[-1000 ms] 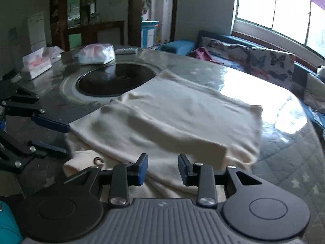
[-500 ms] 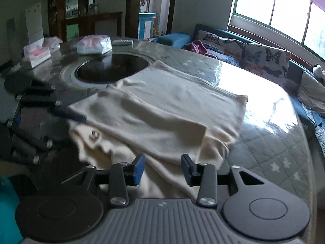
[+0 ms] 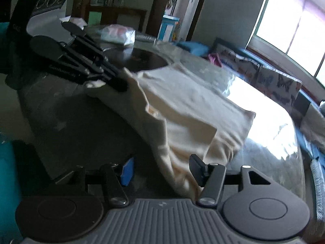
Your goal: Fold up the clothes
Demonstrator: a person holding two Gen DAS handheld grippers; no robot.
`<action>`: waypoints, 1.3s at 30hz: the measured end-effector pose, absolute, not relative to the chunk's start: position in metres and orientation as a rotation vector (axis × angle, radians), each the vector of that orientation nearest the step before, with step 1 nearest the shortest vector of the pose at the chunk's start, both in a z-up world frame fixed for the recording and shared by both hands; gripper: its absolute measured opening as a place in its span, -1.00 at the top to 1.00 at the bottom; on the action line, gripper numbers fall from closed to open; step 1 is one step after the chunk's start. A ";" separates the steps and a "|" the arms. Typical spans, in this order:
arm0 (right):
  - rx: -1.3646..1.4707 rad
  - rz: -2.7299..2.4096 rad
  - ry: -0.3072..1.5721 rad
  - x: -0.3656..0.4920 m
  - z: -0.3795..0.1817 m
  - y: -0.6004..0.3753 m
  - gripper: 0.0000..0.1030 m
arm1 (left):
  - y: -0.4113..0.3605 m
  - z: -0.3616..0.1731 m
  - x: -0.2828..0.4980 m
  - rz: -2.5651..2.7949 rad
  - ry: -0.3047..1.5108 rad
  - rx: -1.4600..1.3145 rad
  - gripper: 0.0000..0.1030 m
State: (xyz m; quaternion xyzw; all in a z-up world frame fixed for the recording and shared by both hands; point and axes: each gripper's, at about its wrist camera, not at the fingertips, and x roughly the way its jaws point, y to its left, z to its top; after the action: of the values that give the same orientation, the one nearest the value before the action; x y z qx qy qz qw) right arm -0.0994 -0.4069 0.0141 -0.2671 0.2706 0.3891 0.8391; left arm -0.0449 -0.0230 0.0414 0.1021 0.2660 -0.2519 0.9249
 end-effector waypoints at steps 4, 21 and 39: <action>-0.548 0.826 0.567 -0.084 0.008 -0.400 0.11 | -0.022 0.039 -0.043 -0.522 0.555 0.203 0.82; -0.377 0.849 0.631 -0.057 0.031 -0.398 0.79 | -0.016 0.017 -0.082 -0.493 0.541 0.347 0.52; -0.294 0.820 0.552 -0.074 0.052 -0.404 0.83 | 0.002 0.035 -0.093 -0.515 0.474 0.319 0.91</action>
State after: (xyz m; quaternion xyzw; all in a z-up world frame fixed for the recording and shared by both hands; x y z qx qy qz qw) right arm -0.0736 -0.4041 0.0518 -0.1406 0.2639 0.3919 0.8701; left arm -0.0929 0.0023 0.0351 0.1554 0.2313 -0.2513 0.9269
